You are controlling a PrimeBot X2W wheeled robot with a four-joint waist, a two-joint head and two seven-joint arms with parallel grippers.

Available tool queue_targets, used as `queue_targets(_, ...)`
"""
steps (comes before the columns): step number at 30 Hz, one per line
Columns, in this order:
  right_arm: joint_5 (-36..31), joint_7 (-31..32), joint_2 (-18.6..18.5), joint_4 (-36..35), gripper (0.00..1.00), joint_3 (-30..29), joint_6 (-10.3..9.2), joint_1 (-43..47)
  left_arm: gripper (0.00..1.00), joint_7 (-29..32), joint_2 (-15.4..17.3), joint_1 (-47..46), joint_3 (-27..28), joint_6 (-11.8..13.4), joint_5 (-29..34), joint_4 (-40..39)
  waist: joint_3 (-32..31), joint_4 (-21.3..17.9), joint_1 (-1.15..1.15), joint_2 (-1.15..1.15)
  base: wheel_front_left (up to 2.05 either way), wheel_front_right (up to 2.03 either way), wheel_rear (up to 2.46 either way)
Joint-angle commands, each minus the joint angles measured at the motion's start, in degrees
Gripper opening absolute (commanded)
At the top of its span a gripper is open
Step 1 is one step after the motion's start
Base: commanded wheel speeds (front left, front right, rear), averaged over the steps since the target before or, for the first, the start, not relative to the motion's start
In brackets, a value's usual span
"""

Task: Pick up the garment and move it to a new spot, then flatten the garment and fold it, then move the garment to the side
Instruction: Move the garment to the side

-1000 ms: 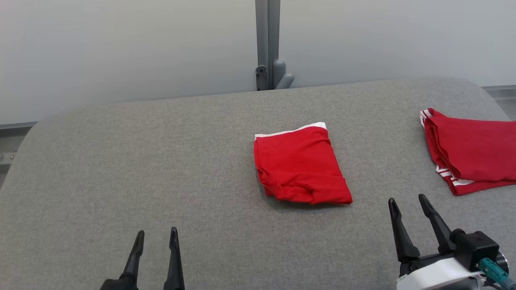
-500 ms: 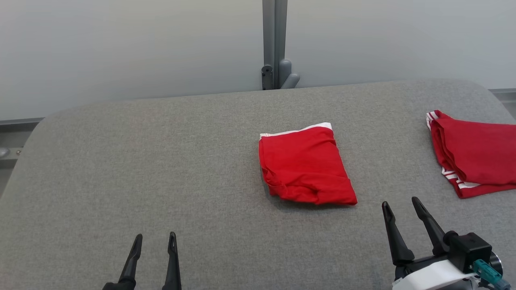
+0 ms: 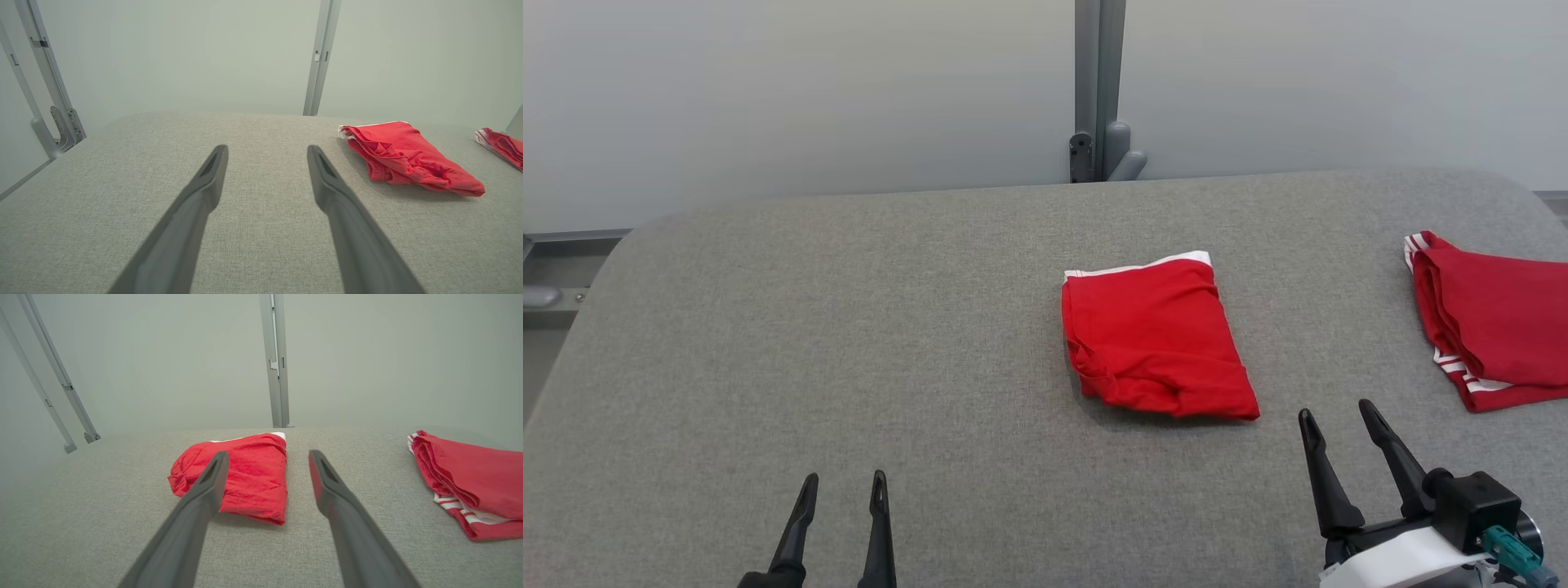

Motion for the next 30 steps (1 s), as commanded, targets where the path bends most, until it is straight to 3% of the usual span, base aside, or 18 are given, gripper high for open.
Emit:
queue_targets(1, 0.26, -0.19, -0.01, 0.23, 1.0, -0.18, -0.02, 0.72, 1.0, -0.16, 0.1, -0.48, -0.01, 0.25, 0.32, -0.18, -0.07, 0.14, 0.0, 0.0, 0.0, 0.0, 0.0)
queue_targets(10, 1.39, -0.19, -0.48, 2.81, 1.0, -0.5, -0.02, 0.65, 1.0, -0.16, 0.1, -0.3, -0.31, 0.08, 0.91, -0.55, -0.24, 0.91, 0.0, 0.0, 0.0, 0.0, 0.0)
queue_targets(16, 6.43, -0.19, -1.78, 8.6, 1.0, 1.8, -0.02, -3.46, 1.0, -0.16, 0.11, -1.18, -1.04, -0.24, 0.94, -0.39, 1.01, 1.93, 0.0, 0.0, 0.0, 0.0, 0.0)
queue_targets(25, 25.19, -0.16, -6.88, 21.67, 1.0, 9.34, -0.02, -15.79, 1.0, -0.16, 0.11, -3.39, -3.13, -0.98, -1.05, 0.48, 3.84, 4.48, 0.0, 0.0, 0.0, 0.0, 0.0)
queue_targets(30, 34.49, 3.14, -10.4, 27.61, 1.0, 14.99, -0.01, -23.29, 1.0, -0.16, 0.11, -5.22, -3.98, -1.4, -1.27, 0.5, 6.06, 5.95, 0.0, 0.0, 0.0, 0.0, 0.0)
